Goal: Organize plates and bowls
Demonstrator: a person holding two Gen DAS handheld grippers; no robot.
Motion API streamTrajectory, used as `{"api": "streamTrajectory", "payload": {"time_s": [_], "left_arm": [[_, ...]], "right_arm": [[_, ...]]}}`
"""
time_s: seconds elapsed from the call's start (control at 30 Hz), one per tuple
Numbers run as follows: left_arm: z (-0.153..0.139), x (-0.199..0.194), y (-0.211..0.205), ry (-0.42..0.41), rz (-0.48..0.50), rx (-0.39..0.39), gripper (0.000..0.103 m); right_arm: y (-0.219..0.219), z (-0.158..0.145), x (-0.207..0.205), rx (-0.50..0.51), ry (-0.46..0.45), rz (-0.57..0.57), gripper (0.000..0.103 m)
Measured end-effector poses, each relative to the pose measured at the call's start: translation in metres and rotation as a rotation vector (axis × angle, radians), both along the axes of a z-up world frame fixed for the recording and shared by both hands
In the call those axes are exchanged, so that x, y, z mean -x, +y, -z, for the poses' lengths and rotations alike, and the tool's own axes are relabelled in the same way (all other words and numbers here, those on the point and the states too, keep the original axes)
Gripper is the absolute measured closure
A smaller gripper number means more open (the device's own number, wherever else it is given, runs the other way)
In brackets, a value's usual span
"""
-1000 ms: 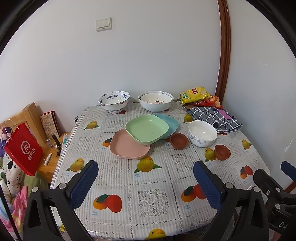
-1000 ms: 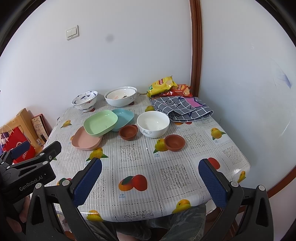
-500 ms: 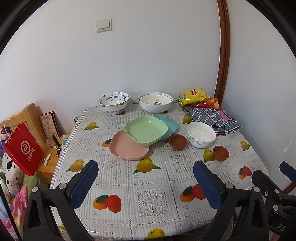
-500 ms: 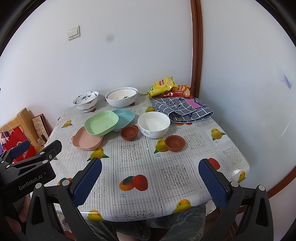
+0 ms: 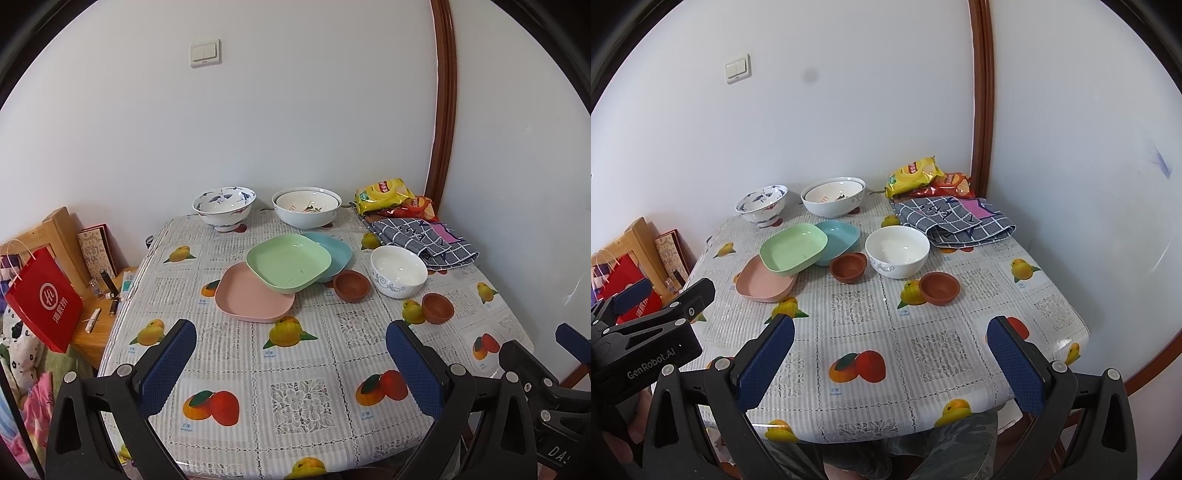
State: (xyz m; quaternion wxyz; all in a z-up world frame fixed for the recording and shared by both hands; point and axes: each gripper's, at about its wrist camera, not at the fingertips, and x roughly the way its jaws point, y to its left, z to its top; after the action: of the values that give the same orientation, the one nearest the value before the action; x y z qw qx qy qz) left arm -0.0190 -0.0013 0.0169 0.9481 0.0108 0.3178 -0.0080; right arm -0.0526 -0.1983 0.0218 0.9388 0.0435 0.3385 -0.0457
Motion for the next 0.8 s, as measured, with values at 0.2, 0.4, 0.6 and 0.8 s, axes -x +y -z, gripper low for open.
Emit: {"api": "streamTrajectory", "payload": {"time_s": [0.2,0.4,0.6,0.8], "left_arm": [[0.002,-0.008,-0.002,0.012,0.004,0.001,0.0],[0.005,-0.019,0.0,0.027,0.009,0.007,0.0],[0.01,-0.034,0.002,0.048,0.012,0.02,0.0],[0.013,-0.047,0.008,0.068,0.011,0.021,0.0]], "right_arm": [[-0.001,0.003,-0.004,0.009,0.003,0.002,0.0],[-0.004,0.009,-0.012,0.009,0.019,0.007,0.0],[-0.005,0.012,-0.025,0.037,0.042,0.027,0.0],[-0.008,0.017,-0.041,0.018,0.082,0.052,0.0]]}}
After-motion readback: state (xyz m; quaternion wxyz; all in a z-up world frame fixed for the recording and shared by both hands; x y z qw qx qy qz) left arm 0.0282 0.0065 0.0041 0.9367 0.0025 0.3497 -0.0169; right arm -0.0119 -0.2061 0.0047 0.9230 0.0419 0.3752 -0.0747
